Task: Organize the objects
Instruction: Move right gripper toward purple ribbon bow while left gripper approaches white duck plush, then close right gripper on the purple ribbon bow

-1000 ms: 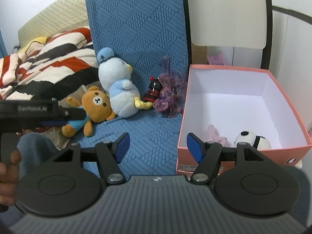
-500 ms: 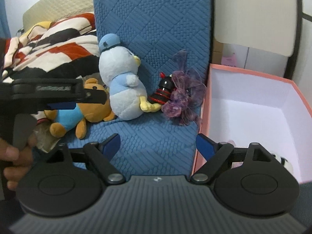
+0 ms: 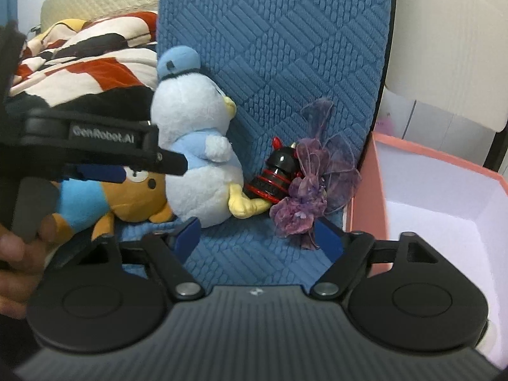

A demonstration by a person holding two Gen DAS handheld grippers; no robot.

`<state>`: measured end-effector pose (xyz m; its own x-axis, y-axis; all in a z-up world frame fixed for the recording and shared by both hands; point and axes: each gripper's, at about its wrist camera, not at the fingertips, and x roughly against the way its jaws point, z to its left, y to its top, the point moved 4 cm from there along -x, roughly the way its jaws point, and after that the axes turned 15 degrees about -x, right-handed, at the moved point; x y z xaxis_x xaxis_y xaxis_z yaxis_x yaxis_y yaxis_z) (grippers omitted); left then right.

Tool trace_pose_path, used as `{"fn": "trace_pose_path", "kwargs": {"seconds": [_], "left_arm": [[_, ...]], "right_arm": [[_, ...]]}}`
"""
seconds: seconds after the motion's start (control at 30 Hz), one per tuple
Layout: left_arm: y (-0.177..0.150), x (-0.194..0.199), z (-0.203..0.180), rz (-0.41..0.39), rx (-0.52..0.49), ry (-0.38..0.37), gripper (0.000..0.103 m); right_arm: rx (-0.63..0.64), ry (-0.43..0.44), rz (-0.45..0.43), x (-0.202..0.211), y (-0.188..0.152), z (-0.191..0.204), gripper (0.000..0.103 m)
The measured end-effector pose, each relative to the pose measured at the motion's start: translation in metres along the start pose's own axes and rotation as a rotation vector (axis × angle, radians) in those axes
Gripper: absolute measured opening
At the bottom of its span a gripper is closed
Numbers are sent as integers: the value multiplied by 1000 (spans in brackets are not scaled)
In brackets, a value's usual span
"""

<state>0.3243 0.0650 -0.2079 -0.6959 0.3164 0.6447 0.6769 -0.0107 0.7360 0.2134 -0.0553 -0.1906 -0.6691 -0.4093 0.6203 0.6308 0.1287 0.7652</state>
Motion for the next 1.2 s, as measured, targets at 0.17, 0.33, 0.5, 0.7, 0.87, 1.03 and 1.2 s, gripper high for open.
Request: {"fn": "trace_pose_path", "kwargs": {"seconds": [0.17, 0.33, 0.5, 0.7, 0.87, 1.03, 1.2], "left_arm": [[8, -18, 5, 12, 25, -33, 91], [14, -40, 7, 38, 20, -11, 91], [13, -62, 3, 78, 4, -16, 91], [15, -80, 2, 100, -22, 29, 91], [17, -93, 6, 107, -6, 43, 92], [21, -105, 5, 104, -7, 51, 93], [21, -111, 4, 103, -9, 61, 93]], "right_arm": [[-13, -36, -1, -19, 2, 0, 69], [-6, -81, -10, -46, 10, -2, 63], [3, -125, -15, -71, 18, -8, 63], [2, -168, 14, -101, 23, -17, 57], [-10, -195, 53, -120, 21, -26, 56], [-39, -194, 98, -134, 20, -31, 49], [-82, -175, 148, -142, 18, -37, 33]]}}
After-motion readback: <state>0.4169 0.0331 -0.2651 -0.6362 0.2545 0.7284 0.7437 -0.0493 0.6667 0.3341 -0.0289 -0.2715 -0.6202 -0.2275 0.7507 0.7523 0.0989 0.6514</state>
